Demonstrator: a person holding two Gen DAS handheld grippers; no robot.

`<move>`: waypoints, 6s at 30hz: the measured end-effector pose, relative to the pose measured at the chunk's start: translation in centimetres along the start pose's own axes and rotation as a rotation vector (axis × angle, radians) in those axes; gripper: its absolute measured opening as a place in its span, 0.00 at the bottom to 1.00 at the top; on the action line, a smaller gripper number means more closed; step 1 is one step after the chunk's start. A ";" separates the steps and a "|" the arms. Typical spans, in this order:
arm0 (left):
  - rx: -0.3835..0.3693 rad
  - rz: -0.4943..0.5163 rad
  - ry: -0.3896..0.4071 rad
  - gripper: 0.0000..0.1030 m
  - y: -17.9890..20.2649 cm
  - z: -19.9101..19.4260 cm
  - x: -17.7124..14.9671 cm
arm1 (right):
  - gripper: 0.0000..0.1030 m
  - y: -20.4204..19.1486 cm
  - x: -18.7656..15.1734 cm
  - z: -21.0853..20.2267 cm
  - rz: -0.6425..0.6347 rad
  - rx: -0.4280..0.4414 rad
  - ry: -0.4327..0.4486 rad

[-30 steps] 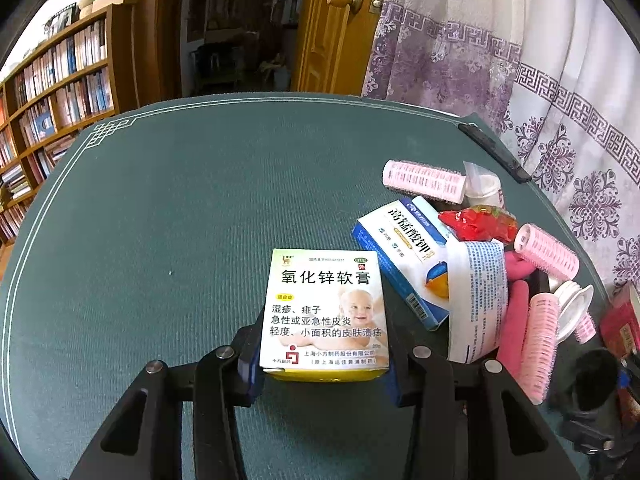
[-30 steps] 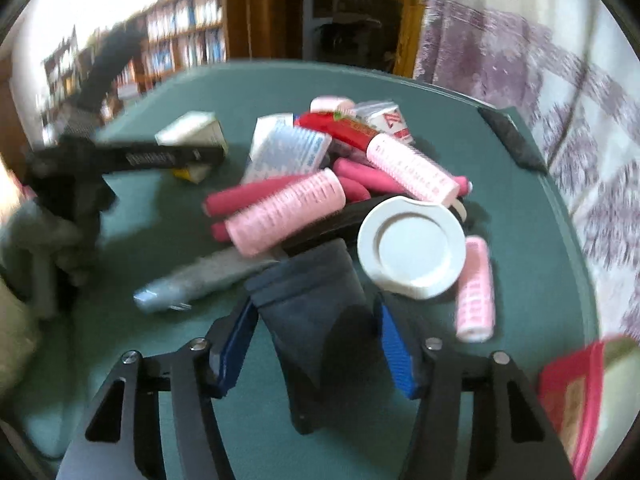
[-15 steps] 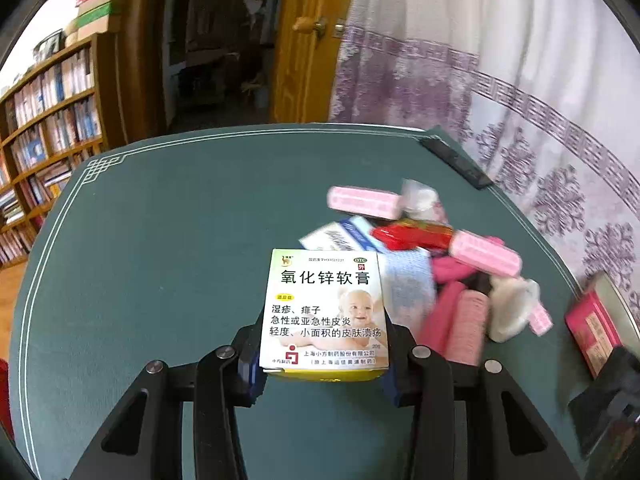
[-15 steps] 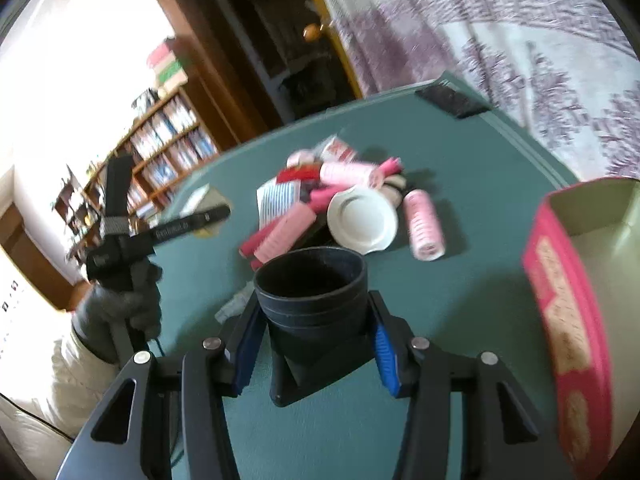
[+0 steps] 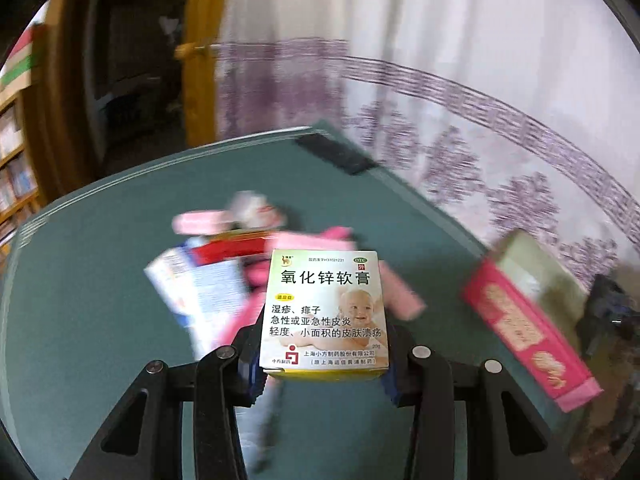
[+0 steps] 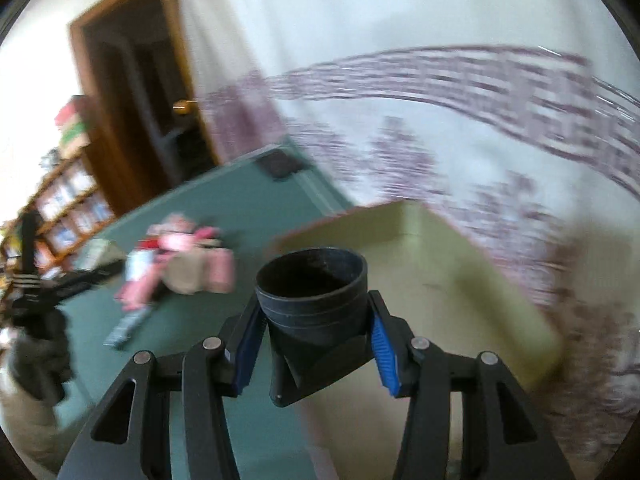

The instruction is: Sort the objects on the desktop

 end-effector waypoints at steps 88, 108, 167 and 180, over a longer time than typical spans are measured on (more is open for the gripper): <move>-0.160 0.078 -0.062 0.66 10.3 1.1 0.0 | 0.62 2.3 0.3 -2.0 -0.002 -0.124 0.026; 0.074 -0.105 -0.143 0.66 -6.5 1.3 -5.8 | 0.66 -9.3 -1.7 4.2 -0.105 0.094 -0.074; 0.088 -0.061 -0.137 0.44 -7.2 3.4 -9.6 | 0.76 -17.2 -0.5 21.8 -0.287 0.113 -0.264; 0.098 -0.010 -0.116 0.23 -6.5 3.5 -9.4 | 0.67 -18.7 -1.4 22.5 -0.381 0.084 -0.252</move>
Point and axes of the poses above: each gripper's, at about its wrist camera, not at the fingertips, and z roughly the way its jaws point, y to its right, x to its top, the point moved 7 cm from there along z, roughly the way its jaws point, and after that the axes turned 15 degrees about x, right-handed, at the moved point
